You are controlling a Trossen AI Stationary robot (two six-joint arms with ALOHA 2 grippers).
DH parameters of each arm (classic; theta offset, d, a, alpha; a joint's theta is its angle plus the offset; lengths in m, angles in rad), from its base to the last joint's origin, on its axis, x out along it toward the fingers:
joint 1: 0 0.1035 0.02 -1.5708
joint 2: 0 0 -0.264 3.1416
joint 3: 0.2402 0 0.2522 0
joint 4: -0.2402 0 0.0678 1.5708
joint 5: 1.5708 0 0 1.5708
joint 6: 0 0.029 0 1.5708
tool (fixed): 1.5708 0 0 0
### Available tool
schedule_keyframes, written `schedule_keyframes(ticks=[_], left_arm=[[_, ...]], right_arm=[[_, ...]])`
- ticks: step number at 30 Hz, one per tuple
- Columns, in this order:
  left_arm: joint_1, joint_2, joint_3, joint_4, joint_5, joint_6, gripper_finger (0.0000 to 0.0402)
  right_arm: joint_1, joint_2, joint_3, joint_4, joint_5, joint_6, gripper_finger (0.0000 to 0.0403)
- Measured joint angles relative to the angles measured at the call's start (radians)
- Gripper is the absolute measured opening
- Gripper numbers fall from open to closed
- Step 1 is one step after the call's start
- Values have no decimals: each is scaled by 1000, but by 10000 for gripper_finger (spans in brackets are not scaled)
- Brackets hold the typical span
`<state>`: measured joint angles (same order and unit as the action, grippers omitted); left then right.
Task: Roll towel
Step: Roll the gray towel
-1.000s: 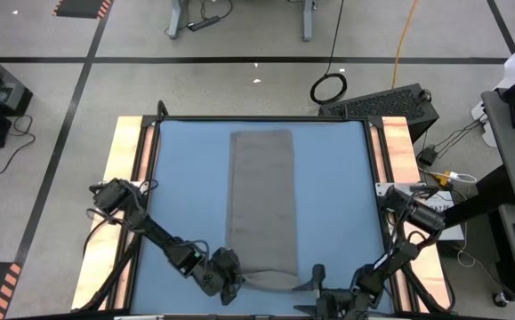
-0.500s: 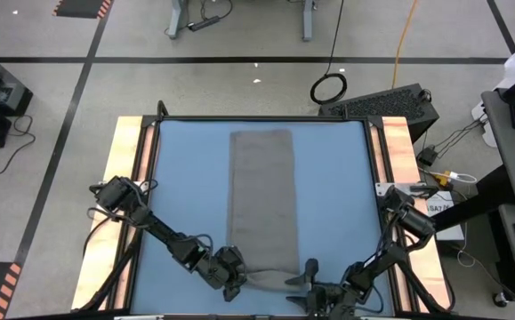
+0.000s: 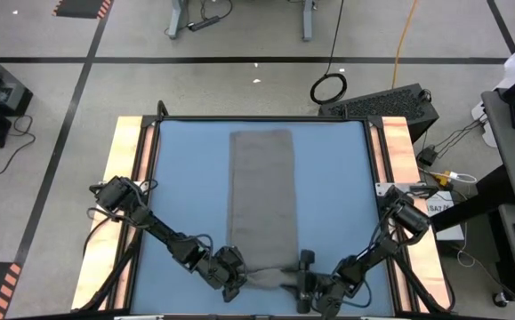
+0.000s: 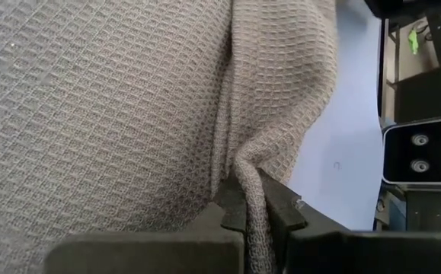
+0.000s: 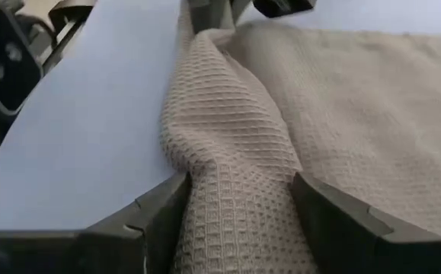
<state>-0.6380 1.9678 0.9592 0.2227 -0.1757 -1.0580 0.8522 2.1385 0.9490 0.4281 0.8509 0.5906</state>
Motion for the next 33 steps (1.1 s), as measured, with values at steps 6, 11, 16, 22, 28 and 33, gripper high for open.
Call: schedule_keyframes(ticks=[6, 11, 16, 22, 28, 33], left_arm=[[-5, 1, 0, -1, -32, 47, 12], [-6, -6, 0, -8, -59, 75, 53], [-6, -50, -4, -45, -64, 152, 135], [-12, -161, -4, -222, -71, 158, 220], [-87, -231, -3, -218, -233, 278, 241], [-191, -184, -1, -25, -436, 450, 242]], right_arm=[[-7, -2, 1, -35, -25, 89, 185], [-9, -2, -1, -35, -22, 156, 106], [-10, -4, -2, -30, -26, 222, 25], [-9, -4, -2, 1, -47, 296, 21], [-27, -23, -4, 15, -87, 348, 19], [-53, -58, -5, 18, -152, 417, 5]])
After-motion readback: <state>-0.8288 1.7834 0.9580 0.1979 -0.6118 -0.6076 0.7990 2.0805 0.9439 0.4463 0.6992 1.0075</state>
